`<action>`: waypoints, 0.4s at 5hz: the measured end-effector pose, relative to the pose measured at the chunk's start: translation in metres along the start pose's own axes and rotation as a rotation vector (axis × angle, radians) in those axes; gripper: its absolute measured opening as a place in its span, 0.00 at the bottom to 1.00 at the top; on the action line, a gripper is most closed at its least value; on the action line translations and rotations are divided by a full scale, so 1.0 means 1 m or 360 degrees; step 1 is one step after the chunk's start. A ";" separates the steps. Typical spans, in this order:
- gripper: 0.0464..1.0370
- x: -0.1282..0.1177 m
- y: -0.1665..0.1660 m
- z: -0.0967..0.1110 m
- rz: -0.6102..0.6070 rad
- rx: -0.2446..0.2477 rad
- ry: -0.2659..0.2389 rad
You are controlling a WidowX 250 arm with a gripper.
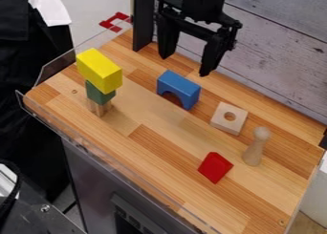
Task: Move the yellow rectangular block from the tower and put it on top of the blue arch
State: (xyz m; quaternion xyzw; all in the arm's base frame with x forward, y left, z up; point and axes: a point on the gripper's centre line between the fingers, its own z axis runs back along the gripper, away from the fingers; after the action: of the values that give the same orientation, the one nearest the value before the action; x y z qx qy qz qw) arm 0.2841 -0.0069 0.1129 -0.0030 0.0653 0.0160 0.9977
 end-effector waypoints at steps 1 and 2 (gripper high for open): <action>0.96 -0.001 0.001 -0.010 0.0003 0.0003 0.0061; 0.96 0.002 0.028 -0.004 0.0097 -0.0024 0.0055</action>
State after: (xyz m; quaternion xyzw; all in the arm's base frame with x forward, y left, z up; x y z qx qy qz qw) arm 0.2844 0.0208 0.1089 -0.0088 0.0825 0.0468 0.9955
